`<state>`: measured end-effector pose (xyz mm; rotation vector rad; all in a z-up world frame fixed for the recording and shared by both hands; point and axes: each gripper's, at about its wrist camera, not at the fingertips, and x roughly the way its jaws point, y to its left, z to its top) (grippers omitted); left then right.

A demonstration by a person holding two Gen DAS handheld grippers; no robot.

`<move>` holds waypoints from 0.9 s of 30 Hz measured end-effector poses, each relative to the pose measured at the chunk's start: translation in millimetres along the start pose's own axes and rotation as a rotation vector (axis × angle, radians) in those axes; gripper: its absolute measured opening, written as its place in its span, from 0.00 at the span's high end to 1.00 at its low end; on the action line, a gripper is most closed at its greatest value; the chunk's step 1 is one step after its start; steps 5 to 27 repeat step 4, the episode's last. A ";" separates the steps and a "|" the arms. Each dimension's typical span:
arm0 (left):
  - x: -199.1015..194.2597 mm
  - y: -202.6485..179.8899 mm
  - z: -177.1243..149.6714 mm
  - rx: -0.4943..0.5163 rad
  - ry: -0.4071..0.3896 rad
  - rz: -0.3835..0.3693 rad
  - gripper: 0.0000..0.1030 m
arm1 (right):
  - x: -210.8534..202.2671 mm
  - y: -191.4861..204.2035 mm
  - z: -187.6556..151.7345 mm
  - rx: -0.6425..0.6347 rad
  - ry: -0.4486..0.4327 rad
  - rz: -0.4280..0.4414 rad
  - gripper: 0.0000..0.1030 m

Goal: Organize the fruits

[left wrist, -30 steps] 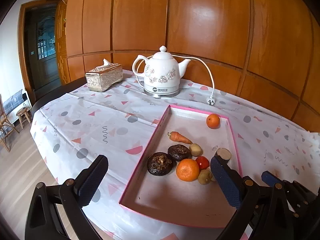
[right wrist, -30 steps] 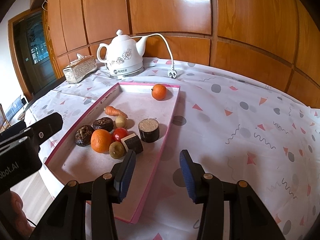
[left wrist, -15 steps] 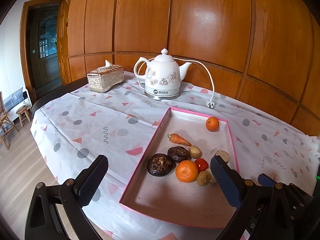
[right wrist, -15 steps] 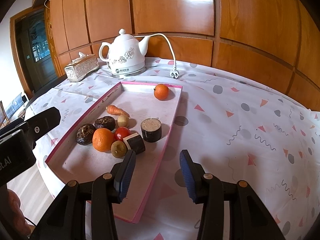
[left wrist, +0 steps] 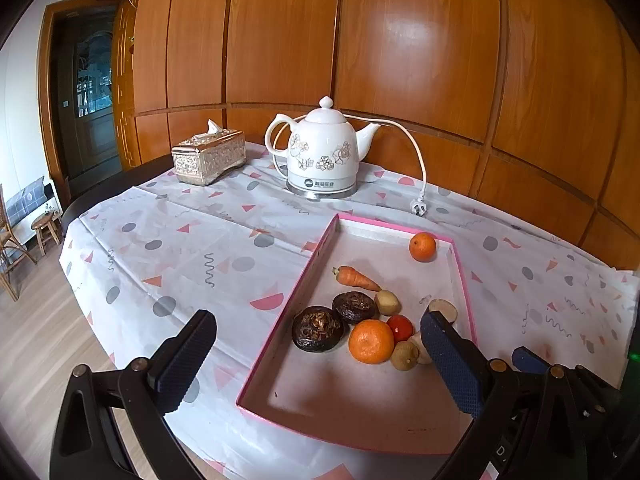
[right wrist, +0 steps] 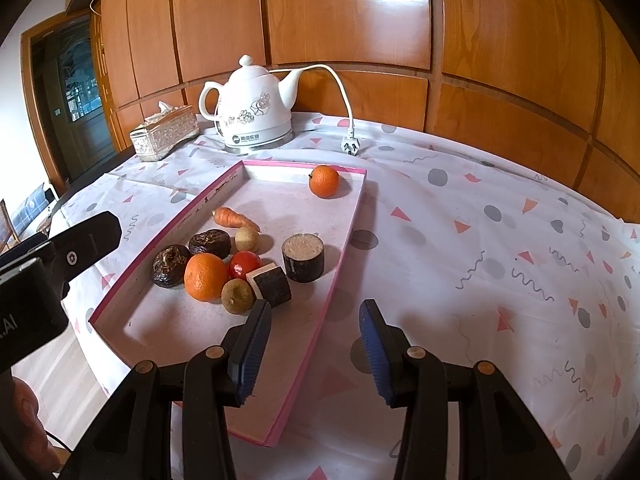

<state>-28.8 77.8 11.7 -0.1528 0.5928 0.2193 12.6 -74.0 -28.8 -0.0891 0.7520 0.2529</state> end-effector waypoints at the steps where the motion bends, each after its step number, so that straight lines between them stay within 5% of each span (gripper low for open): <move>1: -0.1 -0.1 0.1 0.004 -0.002 -0.001 0.00 | -0.1 -0.4 0.0 0.001 -0.001 0.000 0.55; 27: 1.1 -2.0 0.5 0.009 0.008 -0.016 0.00 | -0.7 -2.6 0.5 0.006 -0.005 0.001 0.55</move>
